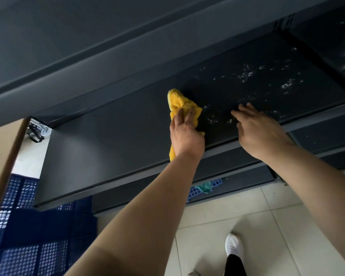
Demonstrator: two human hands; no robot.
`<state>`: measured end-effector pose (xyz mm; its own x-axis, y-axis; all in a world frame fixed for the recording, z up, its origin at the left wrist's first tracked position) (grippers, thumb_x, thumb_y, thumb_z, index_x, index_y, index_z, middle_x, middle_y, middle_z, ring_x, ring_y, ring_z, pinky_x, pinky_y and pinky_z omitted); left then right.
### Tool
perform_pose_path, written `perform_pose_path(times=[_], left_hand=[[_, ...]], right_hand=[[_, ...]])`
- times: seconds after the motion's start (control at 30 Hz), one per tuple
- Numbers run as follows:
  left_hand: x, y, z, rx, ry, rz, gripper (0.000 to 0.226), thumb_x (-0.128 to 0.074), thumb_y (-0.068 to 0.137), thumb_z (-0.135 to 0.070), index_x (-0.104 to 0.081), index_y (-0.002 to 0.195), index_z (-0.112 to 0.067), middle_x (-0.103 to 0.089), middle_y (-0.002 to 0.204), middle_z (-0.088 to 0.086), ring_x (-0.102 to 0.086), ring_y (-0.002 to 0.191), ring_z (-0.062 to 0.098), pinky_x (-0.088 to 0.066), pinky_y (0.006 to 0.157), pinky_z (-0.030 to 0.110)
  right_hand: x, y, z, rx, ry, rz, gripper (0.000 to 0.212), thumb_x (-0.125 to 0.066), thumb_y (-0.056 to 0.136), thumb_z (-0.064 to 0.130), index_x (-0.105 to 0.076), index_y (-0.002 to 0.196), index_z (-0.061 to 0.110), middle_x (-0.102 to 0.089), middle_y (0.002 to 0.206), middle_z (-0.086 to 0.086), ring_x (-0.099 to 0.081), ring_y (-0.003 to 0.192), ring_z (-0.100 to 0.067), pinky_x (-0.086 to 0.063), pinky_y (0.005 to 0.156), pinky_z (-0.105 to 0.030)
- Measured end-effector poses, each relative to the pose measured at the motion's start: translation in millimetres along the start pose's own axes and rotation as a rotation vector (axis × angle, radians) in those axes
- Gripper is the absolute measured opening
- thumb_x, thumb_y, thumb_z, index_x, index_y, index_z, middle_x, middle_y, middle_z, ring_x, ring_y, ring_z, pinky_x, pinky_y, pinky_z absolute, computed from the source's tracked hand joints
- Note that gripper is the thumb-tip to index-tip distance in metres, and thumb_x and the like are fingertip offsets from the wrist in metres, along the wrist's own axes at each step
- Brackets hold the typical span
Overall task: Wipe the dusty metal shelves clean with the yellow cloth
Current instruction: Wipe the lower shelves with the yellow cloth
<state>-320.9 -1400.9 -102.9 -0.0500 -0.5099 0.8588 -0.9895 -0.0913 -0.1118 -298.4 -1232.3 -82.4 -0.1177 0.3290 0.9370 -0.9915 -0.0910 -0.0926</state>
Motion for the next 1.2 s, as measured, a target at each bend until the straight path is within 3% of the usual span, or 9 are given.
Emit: perform_pose_path(times=[0.17,0.27,0.4,0.5,0.63,0.77,0.9,1.0,1.2], left_hand=[[-14,-9,-38,-0.086,-0.072,0.047,0.078,-0.057,0.087,-0.011,-0.019,0.154,-0.024,-0.016,0.16,0.001,-0.015,0.145,0.026,-0.023,0.117,0.039],[-11,-14,-46,-0.036,-0.304,0.108,0.072,-0.045,0.092,-0.013,-0.01,0.155,-0.018,-0.027,0.157,0.005,-0.025,0.143,0.025,-0.026,0.115,0.038],[20,-8,-13,0.118,-0.698,0.056,0.05,-0.037,0.1,-0.015,-0.03,0.149,-0.023,-0.047,0.143,0.002,-0.047,0.128,0.022,-0.04,0.097,0.027],[45,-1,17,0.107,-0.311,-0.051,0.05,-0.038,0.094,-0.004,-0.045,0.141,-0.02,-0.052,0.137,0.006,-0.052,0.121,0.024,-0.047,0.096,0.032],[47,7,37,0.125,0.092,0.053,0.059,-0.045,0.091,-0.006,-0.035,0.147,-0.023,-0.037,0.15,0.002,-0.033,0.138,0.025,-0.038,0.108,0.042],[41,14,41,0.075,0.188,0.114,0.071,-0.042,0.088,0.002,-0.031,0.15,-0.03,-0.027,0.156,-0.004,-0.027,0.141,0.025,-0.034,0.11,0.043],[35,21,31,0.035,0.249,0.129,0.076,-0.041,0.087,0.003,-0.028,0.15,-0.036,-0.02,0.159,-0.007,-0.022,0.142,0.025,-0.03,0.112,0.044],[29,27,15,-0.004,0.288,0.132,0.077,-0.043,0.088,0.001,-0.024,0.151,-0.038,-0.015,0.161,-0.006,-0.015,0.145,0.025,-0.024,0.114,0.045],[18,42,-5,0.003,0.305,0.158,0.077,-0.042,0.088,0.001,-0.022,0.152,-0.037,-0.016,0.161,-0.003,-0.02,0.144,0.027,-0.028,0.111,0.045]], right_hand=[[6,-4,-6,-0.01,0.026,-0.045,0.054,-0.046,0.095,0.005,-0.036,0.147,0.011,-0.033,0.154,-0.012,-0.023,0.146,-0.026,-0.029,0.115,-0.044],[8,-7,-1,-0.006,0.054,-0.065,0.057,-0.045,0.093,0.002,-0.034,0.148,0.013,-0.034,0.154,-0.011,-0.024,0.146,-0.028,-0.03,0.115,-0.045],[8,-8,23,0.024,0.102,-0.09,0.053,-0.042,0.098,0.011,-0.032,0.149,0.02,-0.032,0.155,-0.011,-0.024,0.145,-0.03,-0.029,0.114,-0.045],[0,-3,54,0.043,0.12,-0.085,0.05,-0.034,0.101,0.035,-0.029,0.15,0.022,-0.027,0.157,-0.01,-0.022,0.146,-0.032,-0.029,0.114,-0.047],[-25,13,90,0.003,-0.041,0.028,0.084,-0.042,0.09,0.061,-0.004,0.154,0.022,-0.008,0.16,-0.015,-0.007,0.146,-0.041,-0.02,0.116,-0.051],[-41,23,88,-0.06,-0.069,0.083,0.087,-0.058,0.09,0.037,0.0,0.154,0.021,0.011,0.161,-0.007,0.009,0.147,-0.038,-0.019,0.118,-0.05],[-34,25,67,-0.008,-0.032,0.082,0.08,-0.061,0.089,0.019,-0.014,0.153,0.027,0.008,0.161,0.005,0.004,0.148,-0.031,-0.029,0.115,-0.048],[-24,24,48,0.004,-0.034,0.074,0.078,-0.06,0.089,0.014,-0.017,0.152,0.03,0.007,0.161,0.008,-0.001,0.148,-0.028,-0.03,0.113,-0.045],[-10,23,8,-0.071,-0.058,0.04,0.079,-0.059,0.091,0.015,-0.013,0.154,0.028,0.009,0.162,0.007,0.0,0.149,-0.029,-0.03,0.115,-0.046]])
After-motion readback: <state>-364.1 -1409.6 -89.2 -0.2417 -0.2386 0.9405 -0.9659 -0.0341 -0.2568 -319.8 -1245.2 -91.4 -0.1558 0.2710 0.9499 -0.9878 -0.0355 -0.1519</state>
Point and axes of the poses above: each hand's wrist, its own y-axis towards the middle knuckle, its own x-axis out of the back of the hand, z = x × y, the point moved 5 cm from there along y, towards the middle knuckle
